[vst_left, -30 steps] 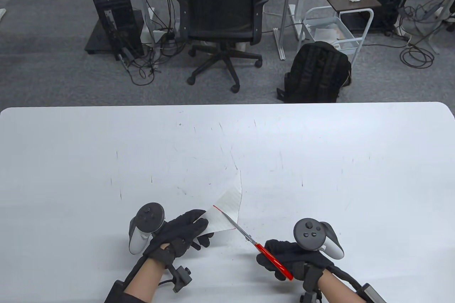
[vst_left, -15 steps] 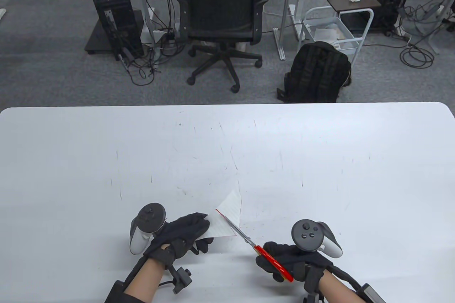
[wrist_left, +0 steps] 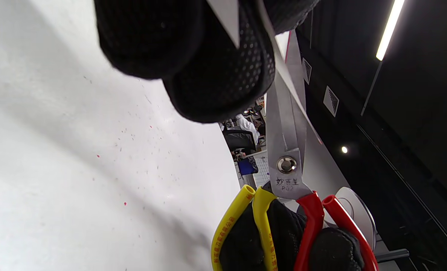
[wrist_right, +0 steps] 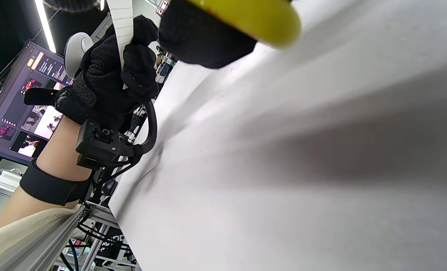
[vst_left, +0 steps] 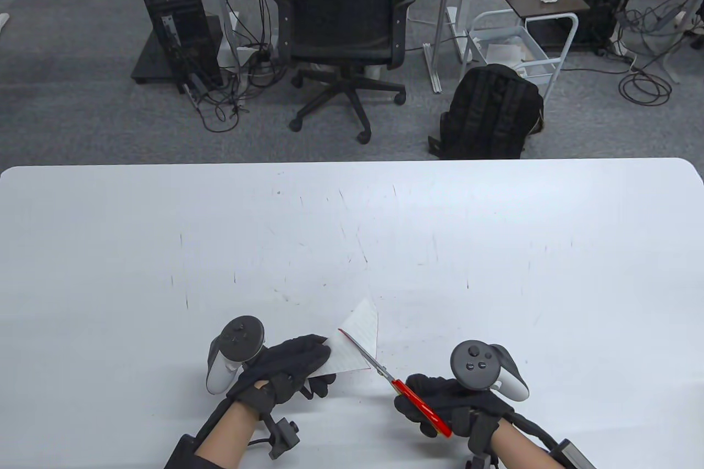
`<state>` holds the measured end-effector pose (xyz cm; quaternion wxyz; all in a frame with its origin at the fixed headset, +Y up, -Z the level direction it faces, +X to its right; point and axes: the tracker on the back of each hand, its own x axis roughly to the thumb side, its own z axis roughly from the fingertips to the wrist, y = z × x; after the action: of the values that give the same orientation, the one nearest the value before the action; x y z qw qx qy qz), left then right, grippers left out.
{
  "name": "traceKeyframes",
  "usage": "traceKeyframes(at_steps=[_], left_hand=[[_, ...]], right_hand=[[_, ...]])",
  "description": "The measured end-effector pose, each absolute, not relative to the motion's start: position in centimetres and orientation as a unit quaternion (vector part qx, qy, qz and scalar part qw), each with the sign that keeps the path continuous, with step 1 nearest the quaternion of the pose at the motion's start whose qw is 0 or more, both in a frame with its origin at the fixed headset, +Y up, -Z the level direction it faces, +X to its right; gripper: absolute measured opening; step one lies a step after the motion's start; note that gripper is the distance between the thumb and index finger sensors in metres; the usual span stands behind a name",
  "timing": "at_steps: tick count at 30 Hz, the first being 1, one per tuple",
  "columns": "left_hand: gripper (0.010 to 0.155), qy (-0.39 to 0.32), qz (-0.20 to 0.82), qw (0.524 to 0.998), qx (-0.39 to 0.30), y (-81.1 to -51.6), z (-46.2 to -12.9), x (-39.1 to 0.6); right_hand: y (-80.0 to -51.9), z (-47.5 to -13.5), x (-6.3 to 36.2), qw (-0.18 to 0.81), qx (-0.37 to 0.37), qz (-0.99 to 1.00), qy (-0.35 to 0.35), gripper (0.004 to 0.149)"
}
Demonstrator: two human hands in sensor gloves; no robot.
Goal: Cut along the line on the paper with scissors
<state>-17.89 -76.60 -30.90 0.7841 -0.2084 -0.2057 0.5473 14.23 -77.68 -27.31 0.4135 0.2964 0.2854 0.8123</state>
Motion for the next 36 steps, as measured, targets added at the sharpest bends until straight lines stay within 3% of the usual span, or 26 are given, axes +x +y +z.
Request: traceKeyframes(at_steps=[36], left_hand=[[0.042, -0.189, 0.522, 0.798, -0.234, -76.93, -30.86, -17.38]], right_hand=[[-77.53, -27.21, 14.36, 0.410, 0.272, 0.820, 0.292, 0.062]])
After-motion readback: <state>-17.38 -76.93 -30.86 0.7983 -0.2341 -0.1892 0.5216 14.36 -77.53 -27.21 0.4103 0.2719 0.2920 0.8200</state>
